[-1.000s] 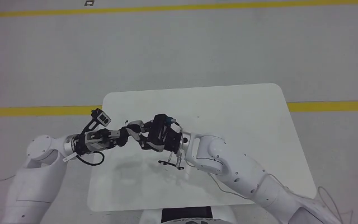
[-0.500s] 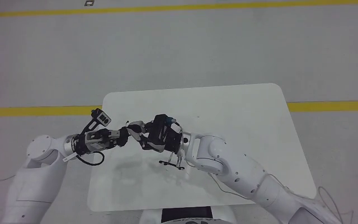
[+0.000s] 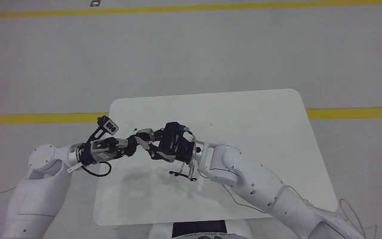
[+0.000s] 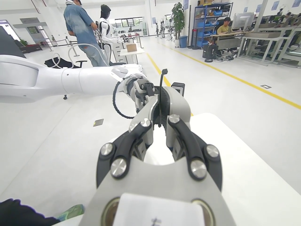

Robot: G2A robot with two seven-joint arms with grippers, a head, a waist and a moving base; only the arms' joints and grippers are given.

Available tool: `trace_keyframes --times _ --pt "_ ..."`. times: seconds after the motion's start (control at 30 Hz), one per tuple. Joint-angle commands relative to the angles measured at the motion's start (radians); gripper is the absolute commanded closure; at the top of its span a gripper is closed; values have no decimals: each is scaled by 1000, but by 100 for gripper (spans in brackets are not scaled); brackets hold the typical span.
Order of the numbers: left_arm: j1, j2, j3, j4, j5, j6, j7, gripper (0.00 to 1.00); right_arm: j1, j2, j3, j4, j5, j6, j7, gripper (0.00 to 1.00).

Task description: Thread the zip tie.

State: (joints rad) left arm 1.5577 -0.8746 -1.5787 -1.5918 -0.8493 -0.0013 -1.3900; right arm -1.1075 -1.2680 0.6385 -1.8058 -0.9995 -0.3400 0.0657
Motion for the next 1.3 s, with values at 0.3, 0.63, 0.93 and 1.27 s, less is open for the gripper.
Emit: trace_keyframes --times 0.3,0.63,0.93,1.27 --pt "0 0 0 0 0 0 0 100 3 -1 -5 17 9 0 5 100" --pt "0 0 0 0 0 0 0 100 5 -4 -11 23 7 0 -10 100" --pt "0 0 0 0 0 0 0 100 4 -3 -8 32 14 0 12 100" --pt "0 0 0 0 0 0 0 100 -17 2 16 14 2 0 20 100"
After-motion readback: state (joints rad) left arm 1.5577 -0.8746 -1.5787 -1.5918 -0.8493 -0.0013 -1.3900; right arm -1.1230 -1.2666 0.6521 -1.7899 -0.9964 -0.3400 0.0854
